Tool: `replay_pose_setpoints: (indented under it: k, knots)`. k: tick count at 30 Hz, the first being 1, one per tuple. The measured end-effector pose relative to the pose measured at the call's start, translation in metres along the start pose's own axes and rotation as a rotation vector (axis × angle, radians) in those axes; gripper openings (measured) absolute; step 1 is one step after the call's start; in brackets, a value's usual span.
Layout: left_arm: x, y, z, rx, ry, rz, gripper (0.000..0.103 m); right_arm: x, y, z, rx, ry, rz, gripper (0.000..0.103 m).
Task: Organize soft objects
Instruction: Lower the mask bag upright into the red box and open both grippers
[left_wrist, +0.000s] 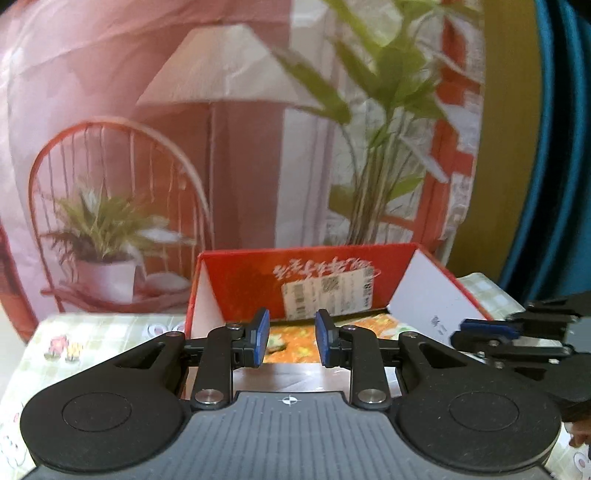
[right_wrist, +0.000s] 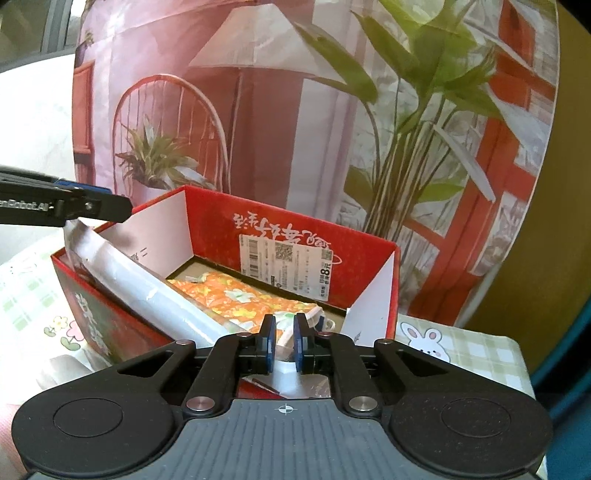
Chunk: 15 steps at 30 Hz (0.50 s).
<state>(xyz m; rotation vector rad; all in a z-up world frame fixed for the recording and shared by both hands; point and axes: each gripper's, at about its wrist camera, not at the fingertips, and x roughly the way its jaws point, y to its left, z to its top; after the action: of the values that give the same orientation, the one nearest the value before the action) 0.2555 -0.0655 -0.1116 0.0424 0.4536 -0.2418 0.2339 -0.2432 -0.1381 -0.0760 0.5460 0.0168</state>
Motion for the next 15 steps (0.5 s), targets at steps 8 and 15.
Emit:
replay_pose_setpoints:
  k: [8,15]
  knots:
    - [0.015,0.009,-0.016,0.010,0.105,0.001,0.029,-0.003,0.006,-0.004,-0.042,-0.010,-0.002,0.012]
    - [0.018,0.010,-0.021,0.033,0.137,-0.006,0.029,-0.003,0.006,-0.003,-0.040,-0.015,0.007,0.012]
